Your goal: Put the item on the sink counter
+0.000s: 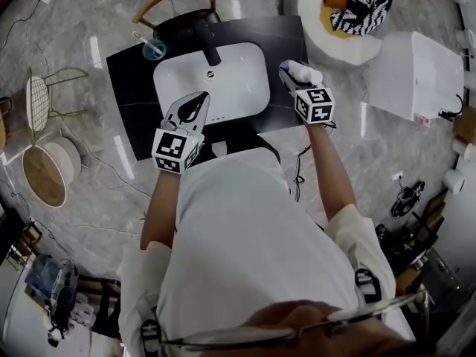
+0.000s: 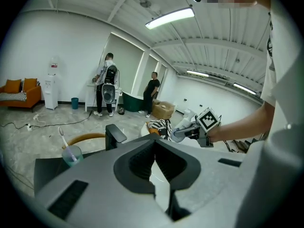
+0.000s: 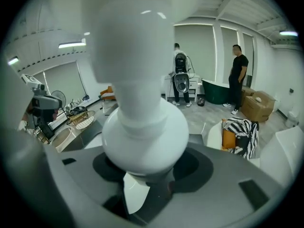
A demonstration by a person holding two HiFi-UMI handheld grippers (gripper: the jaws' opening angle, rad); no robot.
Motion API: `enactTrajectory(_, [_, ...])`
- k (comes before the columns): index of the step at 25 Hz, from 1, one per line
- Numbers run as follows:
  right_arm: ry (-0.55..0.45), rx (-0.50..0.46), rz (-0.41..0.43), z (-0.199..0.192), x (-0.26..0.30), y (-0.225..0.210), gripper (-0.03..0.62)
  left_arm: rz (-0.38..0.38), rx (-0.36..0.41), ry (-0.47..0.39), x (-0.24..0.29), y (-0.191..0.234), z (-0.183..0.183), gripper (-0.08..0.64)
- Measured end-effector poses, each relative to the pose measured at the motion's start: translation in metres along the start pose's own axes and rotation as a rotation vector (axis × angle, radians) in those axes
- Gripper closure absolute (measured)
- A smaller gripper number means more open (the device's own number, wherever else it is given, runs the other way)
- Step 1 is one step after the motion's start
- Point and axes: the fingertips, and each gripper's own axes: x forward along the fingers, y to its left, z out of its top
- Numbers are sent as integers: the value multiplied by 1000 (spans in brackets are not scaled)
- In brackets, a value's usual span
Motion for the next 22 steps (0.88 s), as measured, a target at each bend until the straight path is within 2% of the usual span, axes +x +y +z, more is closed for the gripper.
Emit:
enactTrajectory(12, [146, -52, -42, -58, 79, -58, 342, 58, -46, 25, 27, -11, -10, 555])
enactTrajectory(22, [219, -55, -69, -100, 107, -75, 342, 85, -73, 32, 39, -17, -18, 557])
